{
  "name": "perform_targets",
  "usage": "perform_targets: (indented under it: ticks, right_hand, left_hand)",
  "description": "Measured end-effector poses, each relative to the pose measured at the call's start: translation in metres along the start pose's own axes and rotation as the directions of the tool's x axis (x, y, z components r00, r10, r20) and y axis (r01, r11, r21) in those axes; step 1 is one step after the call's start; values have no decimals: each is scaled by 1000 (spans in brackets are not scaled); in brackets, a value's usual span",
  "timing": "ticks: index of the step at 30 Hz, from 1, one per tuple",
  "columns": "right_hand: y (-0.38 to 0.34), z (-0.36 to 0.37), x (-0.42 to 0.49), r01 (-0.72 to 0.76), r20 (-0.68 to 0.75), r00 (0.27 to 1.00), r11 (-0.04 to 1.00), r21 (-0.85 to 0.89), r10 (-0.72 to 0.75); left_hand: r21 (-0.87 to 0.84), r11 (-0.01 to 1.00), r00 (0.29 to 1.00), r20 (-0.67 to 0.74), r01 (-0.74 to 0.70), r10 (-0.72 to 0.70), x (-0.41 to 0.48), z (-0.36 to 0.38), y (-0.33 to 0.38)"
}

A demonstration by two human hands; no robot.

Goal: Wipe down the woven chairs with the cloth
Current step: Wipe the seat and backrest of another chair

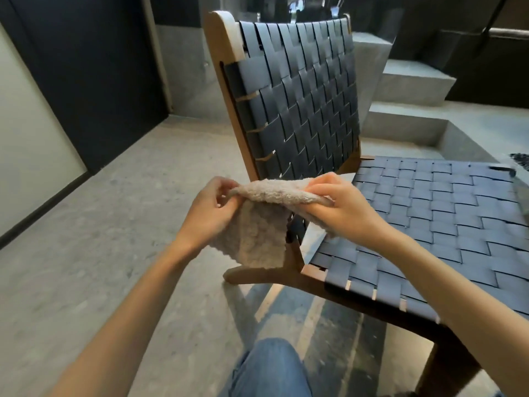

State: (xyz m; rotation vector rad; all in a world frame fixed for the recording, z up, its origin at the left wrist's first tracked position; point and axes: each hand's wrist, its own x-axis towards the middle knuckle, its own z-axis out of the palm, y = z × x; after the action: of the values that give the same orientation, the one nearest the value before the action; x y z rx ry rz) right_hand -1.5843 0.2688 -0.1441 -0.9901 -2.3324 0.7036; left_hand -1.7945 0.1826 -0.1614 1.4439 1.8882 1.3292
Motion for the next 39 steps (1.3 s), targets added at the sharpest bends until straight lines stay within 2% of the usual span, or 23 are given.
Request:
perform_targets:
  ticks: [3,7,8,10,13,16,19,23,29,34,37,39]
  right_hand:
    - [-7,2,14,-46,-155,988,992,-122,26]
    - [-15,6,29,-8,-395,915,976,-217,-80]
    - [-15,8,32,-10,-418,904,973,-230,-90]
    - [-15,14,39,-32,-425,902,970,-241,-76]
    - [-14,25,49,-127,-416,909,972,-197,35]
    - [-16,38,57,-100,-412,905,994,30,104]
    - [-24,45,60,14,-473,878,985,170,69]
    - [-51,38,75,120,-517,854,945,305,59]
    - [-93,18,101,186,-529,841,856,483,115]
    - [-108,14,117,171,-499,840,768,617,214]
    - [-109,16,122,177,-508,831,756,630,229]
    - [-108,19,124,185,-528,818,763,619,230]
  left_hand:
    - [101,994,993,-116,34,-22,12,-16,2]
    - [332,937,943,-332,109,8,29,-20,5]
    - [312,944,933,-360,104,17,33,-19,6]
    - [163,983,935,-355,80,-17,40,-11,9]
    - [-55,994,933,-345,92,-105,53,7,12]
    - [-292,956,941,-316,26,-123,61,24,14]
    - [-440,896,929,-354,-66,-106,64,33,15]
    - [-524,830,883,-461,-191,-87,75,22,35]
    - [-523,770,845,-533,-366,40,93,-10,71]
    - [-655,666,869,-495,-357,-21,105,-19,89]
    - [-593,717,850,-527,-366,-2,109,-17,90]
    - [-594,714,851,-524,-370,5,111,-16,86]
